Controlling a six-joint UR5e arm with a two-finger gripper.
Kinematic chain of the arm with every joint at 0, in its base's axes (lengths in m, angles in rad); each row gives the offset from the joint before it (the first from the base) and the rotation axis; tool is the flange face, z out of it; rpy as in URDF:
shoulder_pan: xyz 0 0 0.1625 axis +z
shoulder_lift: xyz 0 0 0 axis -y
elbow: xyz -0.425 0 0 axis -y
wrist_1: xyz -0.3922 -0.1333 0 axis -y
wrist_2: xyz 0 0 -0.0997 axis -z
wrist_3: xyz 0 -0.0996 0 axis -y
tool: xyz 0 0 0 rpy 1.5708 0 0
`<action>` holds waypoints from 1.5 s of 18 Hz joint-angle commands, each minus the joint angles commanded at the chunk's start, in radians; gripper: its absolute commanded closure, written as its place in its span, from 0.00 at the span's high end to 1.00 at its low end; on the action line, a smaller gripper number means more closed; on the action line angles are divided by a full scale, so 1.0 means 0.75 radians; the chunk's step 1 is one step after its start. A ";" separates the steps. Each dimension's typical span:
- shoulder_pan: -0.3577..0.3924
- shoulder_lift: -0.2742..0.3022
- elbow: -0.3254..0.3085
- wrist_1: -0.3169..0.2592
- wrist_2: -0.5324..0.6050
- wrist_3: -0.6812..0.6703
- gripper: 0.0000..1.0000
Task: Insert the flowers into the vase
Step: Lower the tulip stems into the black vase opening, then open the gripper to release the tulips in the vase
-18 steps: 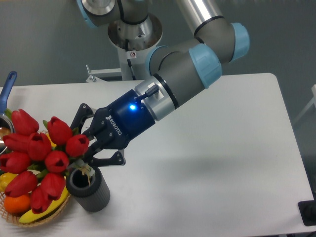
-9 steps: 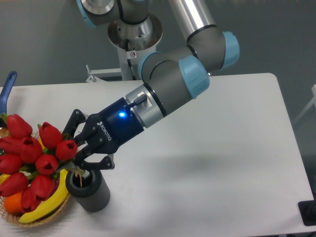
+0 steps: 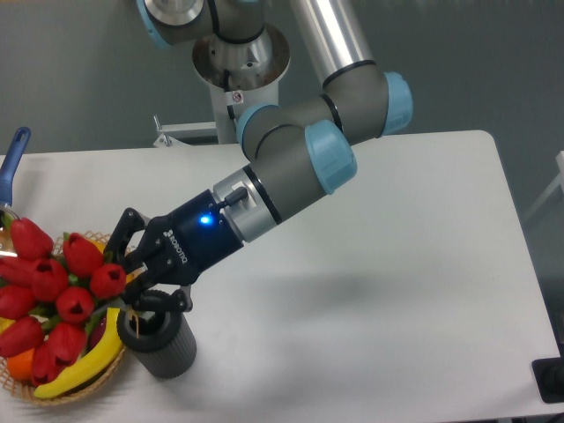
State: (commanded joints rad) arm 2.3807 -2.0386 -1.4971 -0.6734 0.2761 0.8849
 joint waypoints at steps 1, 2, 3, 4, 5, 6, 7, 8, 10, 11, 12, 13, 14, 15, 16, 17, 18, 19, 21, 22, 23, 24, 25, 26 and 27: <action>0.000 -0.002 -0.012 0.000 0.000 0.012 0.20; 0.000 -0.006 -0.031 0.000 0.002 0.029 0.20; 0.000 -0.006 -0.055 0.000 0.002 0.063 0.20; 0.000 -0.002 -0.084 0.000 0.002 0.098 0.20; -0.002 0.002 -0.112 0.000 0.002 0.135 0.21; -0.002 0.006 -0.139 0.000 0.002 0.164 0.21; 0.000 0.008 -0.161 0.000 0.002 0.182 0.22; -0.002 0.006 -0.176 0.000 0.004 0.190 0.23; -0.002 0.004 -0.198 0.000 0.012 0.199 0.24; -0.002 0.002 -0.203 0.000 0.047 0.199 0.26; -0.004 0.000 -0.211 0.000 0.084 0.199 0.27; -0.004 -0.002 -0.221 0.000 0.104 0.201 0.27; -0.012 -0.004 -0.237 0.000 0.108 0.211 0.27; -0.020 -0.006 -0.250 0.000 0.108 0.233 0.27; -0.018 -0.006 -0.264 0.000 0.108 0.258 0.28; -0.020 -0.004 -0.270 0.000 0.108 0.276 0.30; -0.020 -0.006 -0.272 0.000 0.110 0.280 0.32; -0.020 -0.008 -0.274 0.000 0.110 0.280 0.35; -0.020 -0.014 -0.274 0.000 0.115 0.280 0.38; -0.020 -0.016 -0.280 0.000 0.121 0.280 0.42; -0.020 -0.016 -0.284 0.000 0.131 0.280 0.47; -0.018 -0.016 -0.293 0.000 0.143 0.282 0.50; -0.018 -0.014 -0.299 0.000 0.149 0.282 0.54; -0.018 -0.014 -0.303 0.000 0.153 0.291 0.58; -0.012 -0.014 -0.317 0.000 0.153 0.307 0.60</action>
State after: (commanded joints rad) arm 2.3715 -2.0494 -1.7348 -0.6734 0.3912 1.1151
